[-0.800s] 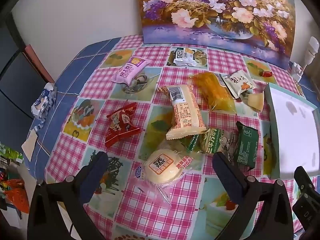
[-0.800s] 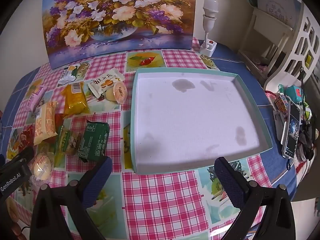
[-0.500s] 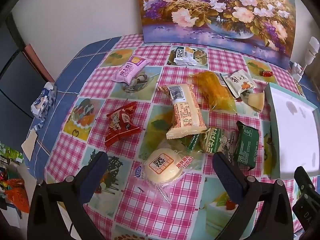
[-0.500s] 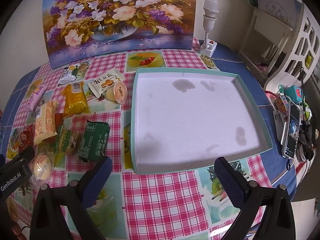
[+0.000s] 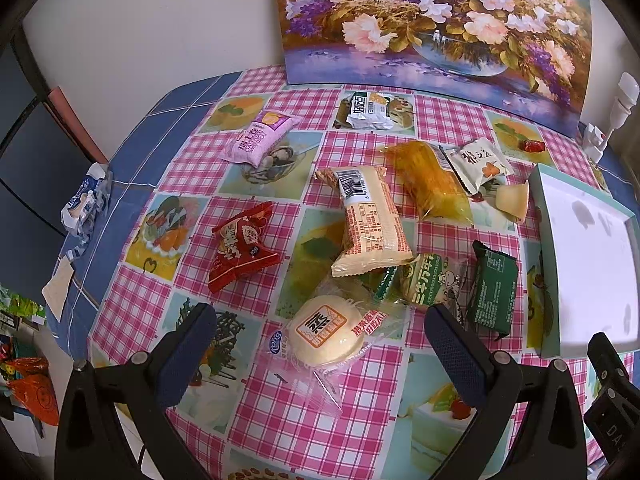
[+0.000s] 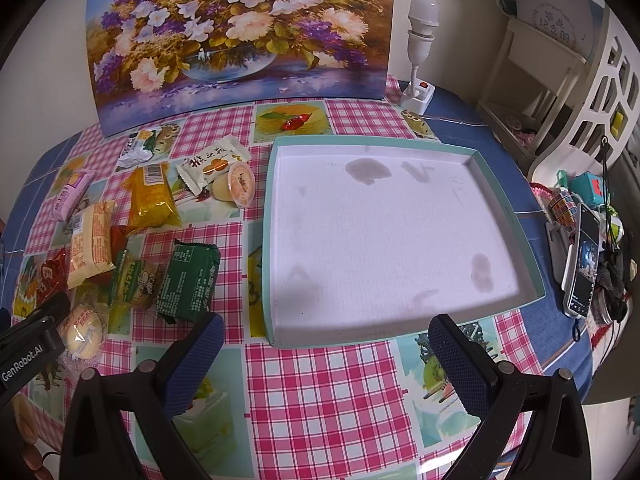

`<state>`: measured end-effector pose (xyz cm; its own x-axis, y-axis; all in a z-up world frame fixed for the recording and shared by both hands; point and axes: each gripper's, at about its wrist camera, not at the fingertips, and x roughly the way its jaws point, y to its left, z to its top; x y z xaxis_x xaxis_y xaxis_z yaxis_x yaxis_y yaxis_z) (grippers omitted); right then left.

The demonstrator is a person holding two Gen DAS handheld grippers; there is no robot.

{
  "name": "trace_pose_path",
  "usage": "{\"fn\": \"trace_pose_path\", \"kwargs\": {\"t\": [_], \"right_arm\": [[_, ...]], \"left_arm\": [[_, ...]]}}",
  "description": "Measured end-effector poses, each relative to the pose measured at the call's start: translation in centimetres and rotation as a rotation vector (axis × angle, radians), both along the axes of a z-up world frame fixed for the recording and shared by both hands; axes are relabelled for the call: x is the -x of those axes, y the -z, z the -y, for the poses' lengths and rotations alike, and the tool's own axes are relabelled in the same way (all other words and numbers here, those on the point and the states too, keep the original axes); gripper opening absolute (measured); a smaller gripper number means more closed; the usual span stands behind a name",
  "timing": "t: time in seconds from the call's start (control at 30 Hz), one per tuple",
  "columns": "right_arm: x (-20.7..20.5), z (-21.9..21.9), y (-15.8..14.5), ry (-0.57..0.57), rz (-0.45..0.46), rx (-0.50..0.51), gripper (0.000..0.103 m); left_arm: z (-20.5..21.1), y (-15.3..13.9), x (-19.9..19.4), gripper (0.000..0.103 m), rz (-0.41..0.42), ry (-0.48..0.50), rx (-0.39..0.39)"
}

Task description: Organize snacks

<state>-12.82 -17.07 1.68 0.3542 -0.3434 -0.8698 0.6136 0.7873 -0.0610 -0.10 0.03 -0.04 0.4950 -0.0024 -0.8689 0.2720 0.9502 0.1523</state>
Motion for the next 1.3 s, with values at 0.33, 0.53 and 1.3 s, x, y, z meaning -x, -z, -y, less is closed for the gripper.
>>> {"fn": "trace_pose_path", "kwargs": {"t": [0.33,0.53,1.3], "right_arm": [[0.0,0.0,0.0,0.000,-0.001,0.001,0.103],[-0.1,-0.3,0.1,-0.006,-0.005,0.004,0.103],[-3.9,-0.8,1.7,-0.090,-0.015,-0.101,0.103]], "left_arm": [[0.0,0.0,0.0,0.103,-0.002,0.000,0.001],[-0.1,0.2,0.4,0.103,-0.003,0.000,0.003],[-0.9,6.1,-4.0,0.103,-0.223,-0.104,0.183]]}}
